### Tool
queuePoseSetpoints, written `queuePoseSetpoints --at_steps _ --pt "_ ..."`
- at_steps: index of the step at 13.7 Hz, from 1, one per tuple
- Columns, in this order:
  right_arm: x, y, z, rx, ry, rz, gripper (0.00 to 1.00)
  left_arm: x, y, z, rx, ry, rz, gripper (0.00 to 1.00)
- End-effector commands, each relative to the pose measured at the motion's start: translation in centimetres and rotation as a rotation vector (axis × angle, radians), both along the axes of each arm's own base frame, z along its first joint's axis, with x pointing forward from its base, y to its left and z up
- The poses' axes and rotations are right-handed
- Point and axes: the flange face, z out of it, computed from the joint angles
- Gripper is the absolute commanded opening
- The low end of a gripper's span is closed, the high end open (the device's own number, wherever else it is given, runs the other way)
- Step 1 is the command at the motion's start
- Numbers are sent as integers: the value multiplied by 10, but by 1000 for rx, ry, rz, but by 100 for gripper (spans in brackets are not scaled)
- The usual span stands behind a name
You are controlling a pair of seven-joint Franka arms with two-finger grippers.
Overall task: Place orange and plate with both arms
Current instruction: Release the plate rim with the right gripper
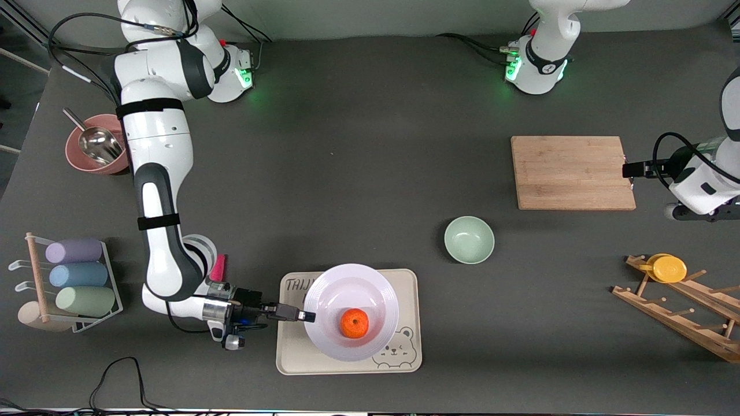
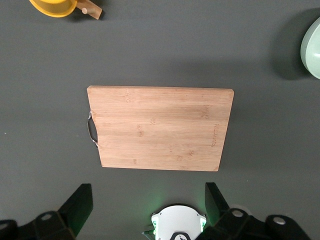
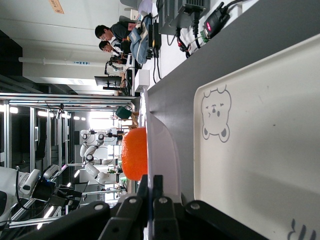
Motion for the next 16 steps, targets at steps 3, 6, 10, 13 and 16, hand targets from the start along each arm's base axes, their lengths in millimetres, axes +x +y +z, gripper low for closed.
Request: queuePoseSetpoints --at_steps 3,6,10,13,16 --pt "-9 -4 -39 -15 75 13 0 2 3 3 3 13 -15 100" --pt "-16 -3 -55 -77 86 55 0 2 7 2 4 14 -11 100" --pt "-17 -6 -65 -117 84 51 0 2 7 1 4 17 -11 100" --pt "-18 -8 -69 -129 86 55 0 2 7 1 4 17 -9 100" --pt "-17 -9 -69 -129 87 53 21 2 7 1 4 17 -9 100"
